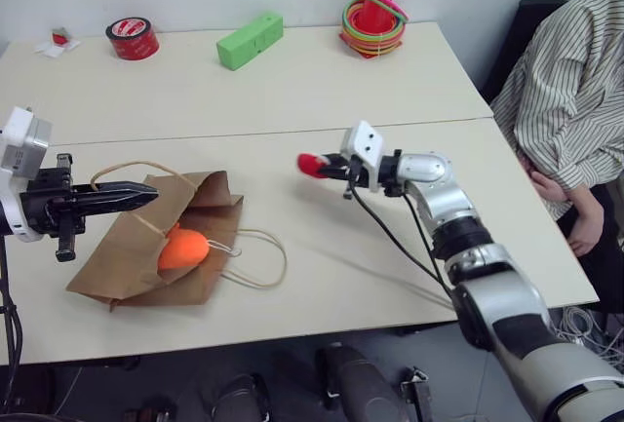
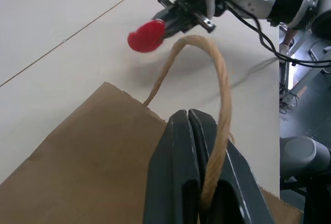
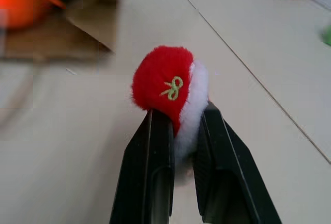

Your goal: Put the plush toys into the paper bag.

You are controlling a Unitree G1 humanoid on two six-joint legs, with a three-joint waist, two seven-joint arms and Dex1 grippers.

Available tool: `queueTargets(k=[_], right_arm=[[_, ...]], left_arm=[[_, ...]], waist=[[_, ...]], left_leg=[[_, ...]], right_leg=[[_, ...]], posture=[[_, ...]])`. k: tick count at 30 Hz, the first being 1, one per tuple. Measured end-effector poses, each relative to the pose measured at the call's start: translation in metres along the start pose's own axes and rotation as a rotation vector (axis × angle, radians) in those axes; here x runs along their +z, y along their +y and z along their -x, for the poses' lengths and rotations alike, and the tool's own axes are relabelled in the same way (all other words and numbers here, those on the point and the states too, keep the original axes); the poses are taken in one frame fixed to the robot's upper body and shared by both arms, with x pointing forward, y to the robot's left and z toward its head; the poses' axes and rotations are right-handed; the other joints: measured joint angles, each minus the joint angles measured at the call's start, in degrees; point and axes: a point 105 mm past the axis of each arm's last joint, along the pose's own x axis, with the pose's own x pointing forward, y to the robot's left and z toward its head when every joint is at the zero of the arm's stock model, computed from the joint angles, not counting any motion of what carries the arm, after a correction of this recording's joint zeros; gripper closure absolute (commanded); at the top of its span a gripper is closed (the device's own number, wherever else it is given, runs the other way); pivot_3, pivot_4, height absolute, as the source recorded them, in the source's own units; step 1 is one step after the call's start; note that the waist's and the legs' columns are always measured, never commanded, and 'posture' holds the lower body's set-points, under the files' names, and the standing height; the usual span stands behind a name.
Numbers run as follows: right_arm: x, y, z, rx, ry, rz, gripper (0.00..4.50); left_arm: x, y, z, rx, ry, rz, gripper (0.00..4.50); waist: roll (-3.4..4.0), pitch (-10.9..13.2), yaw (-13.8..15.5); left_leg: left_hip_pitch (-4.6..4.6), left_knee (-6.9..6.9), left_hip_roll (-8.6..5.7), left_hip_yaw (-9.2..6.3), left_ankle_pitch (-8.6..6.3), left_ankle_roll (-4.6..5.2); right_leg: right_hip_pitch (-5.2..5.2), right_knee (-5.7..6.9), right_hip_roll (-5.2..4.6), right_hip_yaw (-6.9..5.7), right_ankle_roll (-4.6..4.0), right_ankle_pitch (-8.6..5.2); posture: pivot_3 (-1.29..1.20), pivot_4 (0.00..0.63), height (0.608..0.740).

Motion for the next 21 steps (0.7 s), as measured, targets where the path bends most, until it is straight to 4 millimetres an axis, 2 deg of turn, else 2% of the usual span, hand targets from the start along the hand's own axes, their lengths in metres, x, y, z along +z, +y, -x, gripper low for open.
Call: queueTargets(k=[3,5,6,11,14,21], right_arm=[[0.021,0.059,-0.038,0.198,-0.076,-0.055,4.37],[0.034,0.083,-0.062,0.272,-0.097,-0.069,4.37],[0.038,0.087,-0.069,0.28,-0.096,-0.054,4.37],[0.051,0.08,-0.109,0.183,-0.11,-0.07,4.37],[0.053,0.076,-0.131,0.133,-0.1,-0.061,4.37],[-0.003,0.061,-0.138,-0.003,0.067,-0.077,4.37]], left_arm=[[0.005,-0.006,-0.001,-0.03,-0.026,0.023,4.5],[0.009,-0.011,-0.004,-0.056,-0.031,0.018,4.5],[0.01,-0.012,-0.004,-0.06,-0.033,0.017,4.5],[0.013,-0.018,-0.007,-0.086,-0.037,0.026,4.5],[0.015,-0.024,-0.011,-0.107,-0.03,0.012,4.5],[0.012,-0.028,-0.013,-0.109,-0.031,0.036,4.5]], waist=[[-0.07,-0.04,0.02],[-0.07,-0.04,0.02],[-0.07,-0.04,0.08],[-0.32,-0.18,0.31],[-0.38,-0.22,0.07],[-0.41,-0.23,-0.45]], left_leg=[[0.0,0.09,0.0,0.01,0.0,-0.01],[0.02,0.13,-0.05,0.0,0.01,0.0],[0.02,0.15,-0.07,0.0,0.02,0.01],[0.01,0.13,-0.1,-0.02,0.02,0.02],[0.01,0.06,-0.09,-0.01,0.01,0.0],[0.0,0.04,-0.07,-0.01,-0.01,0.0]], right_leg=[[-0.02,0.12,-0.02,0.0,-0.03,-0.02],[-0.03,0.19,-0.06,-0.02,-0.04,-0.03],[-0.03,0.2,-0.06,-0.04,-0.05,-0.03],[-0.04,0.18,-0.11,-0.08,-0.1,-0.06],[-0.04,0.13,-0.11,-0.09,-0.14,-0.08],[-0.05,0.11,-0.11,-0.08,-0.16,-0.09]], posture=[[0.0,0.15,0.74],[0.0,0.15,0.74],[0.0,0.15,0.74],[0.0,0.15,0.74],[0.0,0.15,0.74],[0.0,0.15,0.74]])
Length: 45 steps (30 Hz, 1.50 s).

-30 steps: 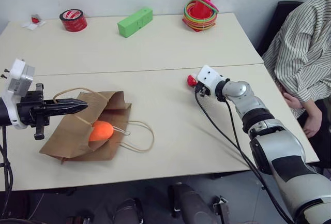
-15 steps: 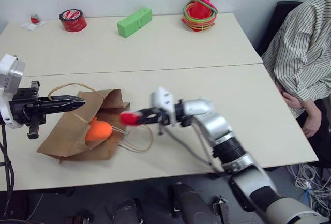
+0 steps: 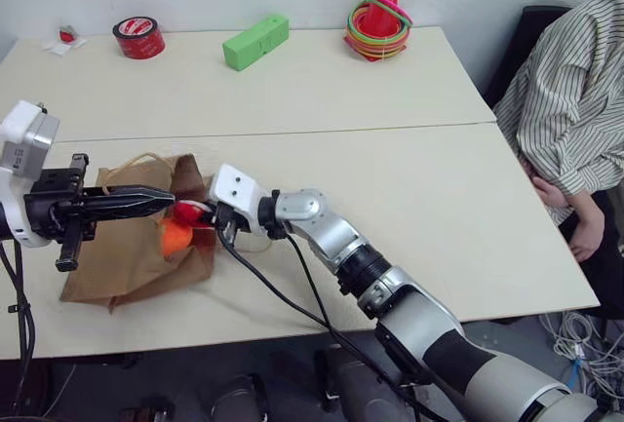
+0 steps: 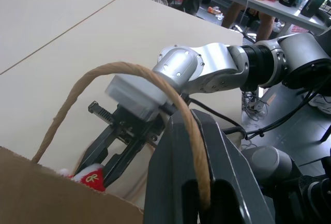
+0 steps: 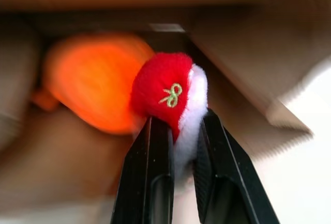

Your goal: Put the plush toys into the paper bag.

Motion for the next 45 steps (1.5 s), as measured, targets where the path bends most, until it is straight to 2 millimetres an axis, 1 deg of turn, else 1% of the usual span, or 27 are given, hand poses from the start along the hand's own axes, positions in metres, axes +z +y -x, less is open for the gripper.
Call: queueTargets(k=[1,5,9,11,13,15,16,20,22,24,26,28,30,32,36,38,40,42,43,44,45], right_arm=[[-0.005,-0.003,0.0,-0.021,0.014,0.008,4.37],[-0.006,-0.006,-0.001,-0.049,0.006,0.053,4.37],[-0.002,-0.006,0.0,-0.031,-0.032,0.051,4.37],[0.005,-0.002,0.001,0.013,-0.065,0.057,4.37],[0.019,0.002,0.002,0.061,-0.114,0.089,4.37],[0.031,0.003,0.008,0.087,-0.158,0.12,4.37],[0.031,0.002,0.012,0.094,-0.161,0.125,4.37],[0.018,0.0,0.032,0.115,-0.136,0.105,4.37],[0.015,-0.003,0.039,0.111,-0.118,0.097,4.37],[0.019,-0.003,0.041,0.109,-0.128,0.096,4.37],[0.021,-0.002,0.042,0.109,-0.136,0.098,4.37],[0.019,-0.002,0.044,0.106,-0.134,0.093,4.37],[0.014,-0.002,0.042,0.104,-0.128,0.077,4.37],[0.007,0.001,0.037,0.104,-0.126,0.049,4.37],[-0.012,0.019,0.018,0.148,-0.106,0.022,4.37],[-0.015,0.023,0.014,0.165,-0.106,0.039,4.37],[-0.016,0.024,0.013,0.176,-0.105,0.054,4.37],[-0.017,0.023,0.013,0.186,-0.108,0.043,3.64],[-0.017,0.023,0.014,0.19,-0.111,0.038,3.38],[-0.017,0.023,0.014,0.197,-0.112,0.035,2.96],[-0.017,0.023,0.015,0.205,-0.115,0.035,2.63]], left_arm=[[0.0,0.0,-0.001,0.001,-0.005,0.002,4.5],[-0.001,0.0,-0.003,0.003,-0.014,0.004,4.5],[-0.001,-0.003,-0.006,-0.009,-0.009,0.005,4.5],[-0.001,-0.005,-0.007,-0.017,-0.013,0.014,4.5],[-0.001,-0.006,-0.008,-0.032,-0.014,0.023,4.5],[0.0,-0.008,-0.014,-0.068,-0.013,0.028,4.5],[0.0,-0.009,-0.018,-0.089,-0.012,0.027,4.5],[0.003,-0.014,-0.037,-0.2,-0.022,0.024,4.5],[0.005,-0.015,-0.046,-0.248,-0.019,0.022,4.5],[0.01,-0.018,-0.053,-0.303,-0.014,0.004,4.5],[0.013,-0.02,-0.057,-0.334,-0.009,-0.007,4.5],[0.014,-0.021,-0.059,-0.355,-0.005,-0.013,4.5],[0.016,-0.022,-0.058,-0.364,-0.005,-0.017,4.5],[0.015,-0.022,-0.057,-0.359,0.0,-0.011,4.5],[0.007,-0.019,-0.05,-0.311,-0.006,0.029,4.5],[0.004,-0.017,-0.048,-0.284,-0.01,0.043,4.5],[0.001,-0.015,-0.044,-0.255,-0.017,0.054,4.5],[-0.001,-0.015,-0.042,-0.232,-0.019,0.063,4.5],[-0.002,-0.015,-0.041,-0.224,-0.019,0.066,4.5],[-0.003,-0.015,-0.04,-0.215,-0.019,0.067,4.5],[-0.005,-0.015,-0.039,-0.208,-0.018,0.068,4.5]], waist=[[0.0,0.0,-0.12],[0.0,0.0,-0.16],[0.0,0.0,-0.08],[0.01,0.01,-0.11],[0.02,0.01,-0.09],[0.01,0.0,0.17],[0.0,0.0,0.28],[-0.02,-0.01,1.34],[-0.02,-0.01,1.64],[-0.01,0.0,1.39],[0.0,0.0,1.19],[0.0,0.0,1.13],[0.0,0.0,1.08],[0.0,0.0,1.01],[0.0,0.0,0.57],[-0.03,0.01,0.52],[-0.04,0.01,0.44],[-0.03,0.01,0.4],[-0.04,0.0,0.4],[-0.03,0.01,0.37],[-0.03,0.01,0.36]], left_leg=[[0.0,0.0,0.01,0.0,0.0,0.0],[0.02,0.0,0.01,-0.02,0.0,-0.02],[0.02,-0.01,0.01,-0.03,0.0,-0.02],[0.02,-0.01,0.02,-0.03,0.0,-0.03],[0.02,-0.02,0.03,-0.03,-0.01,-0.04],[0.01,-0.01,0.02,-0.08,-0.01,-0.04],[0.01,0.0,0.01,-0.07,-0.01,-0.04],[-0.01,0.07,-0.04,-0.09,-0.01,-0.03],[-0.01,0.1,-0.02,-0.09,-0.01,-0.03],[0.01,0.06,0.0,-0.06,0.01,-0.07],[0.02,0.03,0.01,-0.07,0.02,-0.11],[0.02,0.02,0.04,-0.08,0.02,-0.14],[0.03,0.03,0.05,-0.08,0.02,-0.14],[0.03,0.04,0.05,-0.08,0.02,-0.14],[0.04,0.04,0.06,-0.1,0.02,-0.14],[0.02,0.05,0.05,-0.11,0.03,-0.12],[0.03,0.06,0.04,-0.12,0.03,-0.12],[0.05,0.05,0.05,-0.12,0.03,-0.12],[0.06,0.05,0.05,-0.13,0.03,-0.12],[0.05,0.05,0.06,-0.13,0.03,-0.12],[0.06,0.05,0.06,-0.13,0.03,-0.12]], right_leg=[[0.0,0.01,0.01,0.0,-0.01,-0.01],[0.0,0.04,0.01,-0.01,-0.03,-0.02],[0.0,0.04,0.0,-0.01,-0.03,-0.02],[0.0,0.04,0.02,-0.02,-0.03,-0.02],[0.0,0.04,0.03,-0.03,-0.03,-0.02],[0.01,0.03,0.02,-0.05,-0.03,-0.02],[0.02,0.02,0.01,-0.05,-0.03,-0.02],[0.05,0.02,-0.02,-0.06,-0.01,-0.01],[0.05,0.05,0.01,-0.06,-0.01,-0.01],[0.04,0.07,0.08,-0.02,-0.01,-0.01],[0.03,0.07,0.13,-0.02,-0.04,-0.03],[0.02,0.07,0.16,-0.03,-0.08,-0.05],[0.02,0.07,0.16,-0.02,-0.09,-0.05],[0.02,0.09,0.16,-0.02,-0.09,-0.05],[0.02,0.09,0.15,-0.02,-0.11,-0.06],[0.03,0.09,0.12,-0.04,-0.1,-0.06],[0.05,0.1,0.1,-0.04,-0.1,-0.06],[0.05,0.13,0.1,-0.05,-0.1,-0.06],[0.05,0.14,0.1,-0.05,-0.1,-0.06],[0.05,0.14,0.1,-0.05,-0.1,-0.07],[0.05,0.14,0.1,-0.05,-0.11,-0.06]], posture=[[0.0,0.15,0.74],[0.0,0.15,0.74],[0.0,0.15,0.74],[0.0,0.15,0.74],[0.0,0.15,0.74],[0.0,0.15,0.74],[0.0,0.15,0.74],[0.0,0.15,0.74],[0.0,0.15,0.74],[0.0,0.15,0.74],[0.0,0.15,0.74],[0.0,0.15,0.74],[0.0,0.15,0.74],[0.0,0.15,0.74],[0.0,0.15,0.74],[0.0,0.15,0.74],[0.0,0.15,0.74],[0.0,0.15,0.74],[0.0,0.15,0.74],[0.0,0.15,0.74],[0.0,0.15,0.74]])
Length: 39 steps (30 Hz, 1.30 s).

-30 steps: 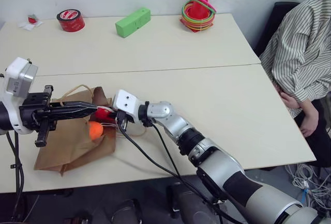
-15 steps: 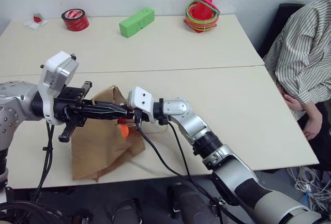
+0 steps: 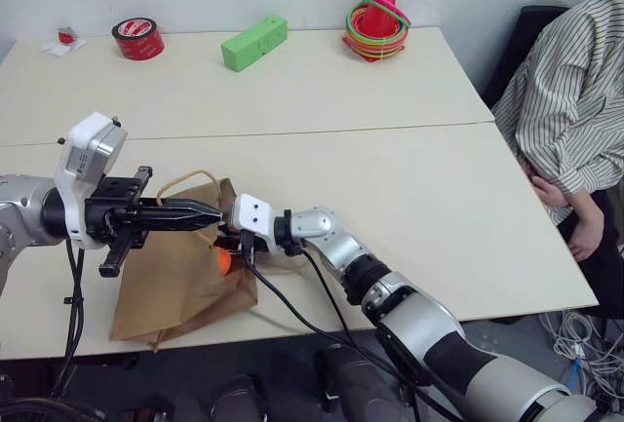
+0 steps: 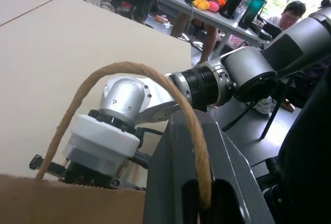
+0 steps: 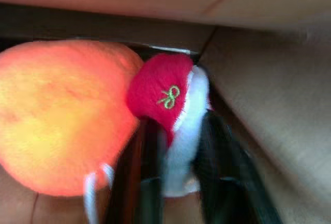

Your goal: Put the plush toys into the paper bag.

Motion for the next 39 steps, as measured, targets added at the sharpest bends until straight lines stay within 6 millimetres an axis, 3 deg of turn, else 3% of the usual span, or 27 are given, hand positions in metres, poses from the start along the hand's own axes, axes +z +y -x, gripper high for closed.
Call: queueTargets(k=[4,7,8,15,20,23,30,33,39], right_arm=[[0.003,0.003,0.003,0.06,-0.003,-0.011,1.18],[0.01,-0.003,0.019,0.111,0.001,-0.032,0.12],[0.013,-0.006,0.026,0.125,0.005,-0.037,0.03],[0.022,-0.027,0.082,0.113,0.065,-0.175,0.03],[0.002,-0.035,0.108,0.04,0.195,-0.319,0.03],[-0.016,-0.032,0.11,0.019,0.294,-0.4,0.03],[-0.009,-0.022,0.1,0.106,0.365,-0.492,0.03],[-0.006,-0.013,0.093,0.148,0.362,-0.563,0.64],[-0.01,0.007,0.089,0.23,0.381,-0.658,2.69]], left_arm=[[-0.002,-0.003,0.002,0.013,-0.001,-0.003,4.5],[-0.002,-0.003,0.006,0.032,-0.002,0.001,4.5],[-0.002,-0.003,0.007,0.039,-0.001,0.001,4.5],[-0.003,-0.004,0.011,0.054,0.0,0.002,4.5],[-0.002,-0.004,0.011,0.055,0.0,-0.002,4.5],[-0.002,-0.005,0.012,0.059,0.007,-0.007,4.5],[0.0,-0.007,0.013,0.068,0.016,-0.023,4.5],[-0.001,-0.008,0.013,0.076,0.022,-0.026,4.5],[-0.004,-0.007,0.013,0.09,0.023,-0.016,4.5]], waist=[[0.01,0.01,-0.01],[0.02,0.01,0.21],[0.01,0.01,0.28],[0.02,0.02,0.91],[0.02,0.02,0.95],[0.02,0.02,0.71],[0.03,0.02,0.35],[0.02,0.01,0.3],[0.01,0.01,0.37]], left_leg=[[0.0,0.0,0.0,-0.01,0.0,0.0],[-0.02,0.0,-0.01,-0.01,0.0,0.0],[-0.02,0.0,-0.01,-0.01,0.0,0.0],[-0.01,-0.01,-0.01,-0.01,0.0,0.0],[-0.02,-0.02,-0.02,0.0,0.0,0.01],[-0.01,-0.03,-0.01,0.0,0.0,0.0],[0.0,-0.07,-0.01,0.02,0.0,-0.01],[0.0,-0.07,0.0,0.01,0.0,-0.01],[-0.01,-0.07,-0.02,0.01,-0.01,0.0]], right_leg=[[0.0,0.0,-0.01,-0.01,0.0,0.0],[0.0,-0.01,-0.02,-0.02,0.0,0.0],[0.0,-0.02,-0.03,-0.02,0.0,0.0],[-0.01,-0.03,-0.02,-0.02,-0.01,-0.01],[-0.01,-0.05,-0.02,-0.01,-0.01,-0.01],[-0.02,-0.05,0.0,0.0,-0.02,-0.01],[-0.02,-0.07,0.0,0.0,-0.02,-0.01],[-0.02,-0.08,0.0,0.0,-0.02,-0.01],[-0.02,-0.1,-0.01,-0.01,-0.02,-0.02]], posture=[[0.0,0.15,0.74],[0.0,0.15,0.74],[0.0,0.15,0.74],[0.0,0.15,0.74],[0.0,0.15,0.74],[0.0,0.15,0.74],[0.0,0.15,0.74],[0.0,0.15,0.74],[0.0,0.15,0.74]])
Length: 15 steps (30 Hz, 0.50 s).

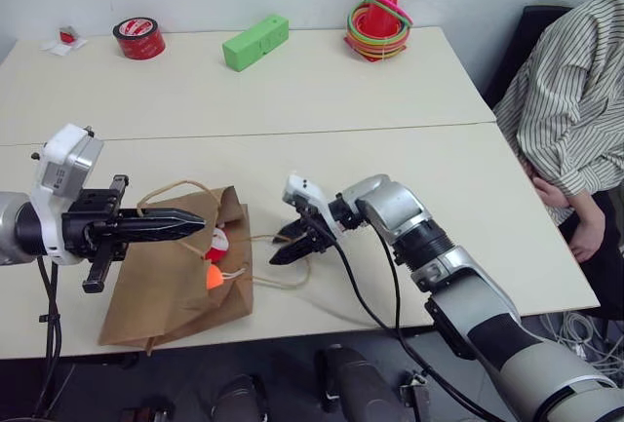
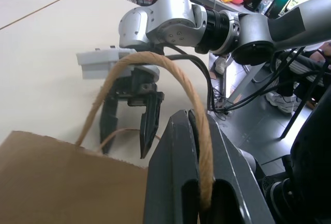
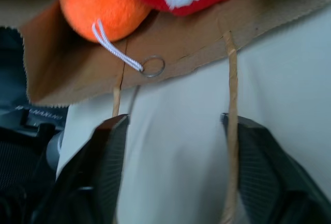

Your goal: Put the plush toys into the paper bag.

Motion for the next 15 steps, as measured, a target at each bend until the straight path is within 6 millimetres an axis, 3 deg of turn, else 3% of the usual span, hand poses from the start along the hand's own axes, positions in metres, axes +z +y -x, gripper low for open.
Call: queueTargets(k=[2,5,8,15], right_arm=[[-0.004,0.002,0.0,0.032,-0.048,-0.092,3.4],[0.009,0.012,0.014,0.107,-0.18,-0.182,4.46],[0.022,0.031,0.045,0.18,-0.281,-0.18,4.49],[0.045,0.053,0.112,0.178,-0.485,-0.218,4.49]], left_arm=[[0.0,0.001,0.0,0.004,-0.006,0.001,4.5],[0.0,0.001,-0.002,0.002,-0.014,0.0,4.5],[0.001,0.002,-0.003,0.003,-0.023,-0.009,4.5],[0.01,0.01,-0.003,0.033,-0.11,-0.065,4.5]], waist=[[0.01,0.01,0.21],[0.02,0.02,0.45],[0.02,0.02,1.09],[0.02,0.03,1.25]], left_leg=[[-0.02,0.01,0.0,0.0,0.0,0.0],[-0.03,0.01,0.0,0.0,0.0,0.01],[-0.03,-0.02,0.0,-0.02,-0.01,0.02],[-0.05,0.0,-0.03,-0.02,-0.02,0.04]], right_leg=[[-0.01,0.0,0.0,0.0,0.0,0.0],[-0.01,-0.01,0.0,0.0,0.0,0.0],[-0.01,-0.06,0.0,-0.02,0.0,0.0],[-0.01,-0.06,-0.01,-0.01,0.01,0.0]], posture=[[0.0,0.15,0.74],[0.0,0.15,0.74],[0.0,0.15,0.74],[0.0,0.15,0.74]])
